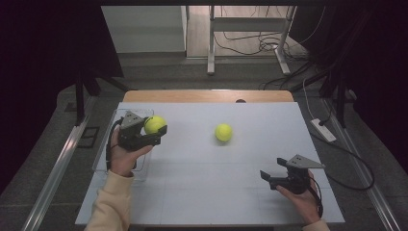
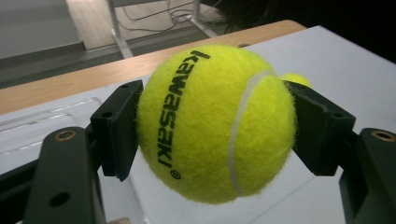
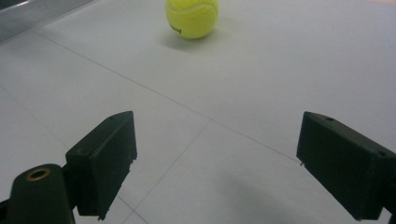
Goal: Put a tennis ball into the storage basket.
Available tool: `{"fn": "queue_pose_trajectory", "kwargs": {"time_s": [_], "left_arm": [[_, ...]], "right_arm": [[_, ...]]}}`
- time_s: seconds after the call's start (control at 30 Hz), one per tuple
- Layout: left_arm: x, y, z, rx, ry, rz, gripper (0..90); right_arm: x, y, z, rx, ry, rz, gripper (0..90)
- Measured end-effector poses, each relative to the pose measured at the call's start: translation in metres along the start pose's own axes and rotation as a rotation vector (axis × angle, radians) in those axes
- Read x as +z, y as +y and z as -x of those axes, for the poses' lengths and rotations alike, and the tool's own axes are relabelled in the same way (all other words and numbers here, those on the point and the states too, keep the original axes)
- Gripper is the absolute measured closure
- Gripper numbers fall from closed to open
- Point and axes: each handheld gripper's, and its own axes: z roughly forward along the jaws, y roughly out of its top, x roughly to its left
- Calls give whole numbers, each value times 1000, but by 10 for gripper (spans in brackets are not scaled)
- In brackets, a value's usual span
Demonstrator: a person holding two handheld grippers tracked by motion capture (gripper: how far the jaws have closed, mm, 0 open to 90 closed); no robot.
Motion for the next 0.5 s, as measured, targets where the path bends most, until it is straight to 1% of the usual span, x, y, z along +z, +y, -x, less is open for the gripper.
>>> {"fn": "queue_pose_trajectory", "kwargs": {"time_s": [0.07,0.13,0.27,0.43,0.5], "left_arm": [[-1,3,-4,-5,12,2,271],[-1,5,-9,-22,15,8,271],[2,6,-15,-24,35,-12,271],[4,5,-24,-37,51,-25,271],[6,5,-30,-45,65,-37,271]], "right_arm": [[1,0,0,-4,4,0,123],[2,0,1,-3,4,-3,123],[2,0,1,-5,2,-2,124],[1,0,2,2,2,0,123],[1,0,2,6,2,1,124]]}}
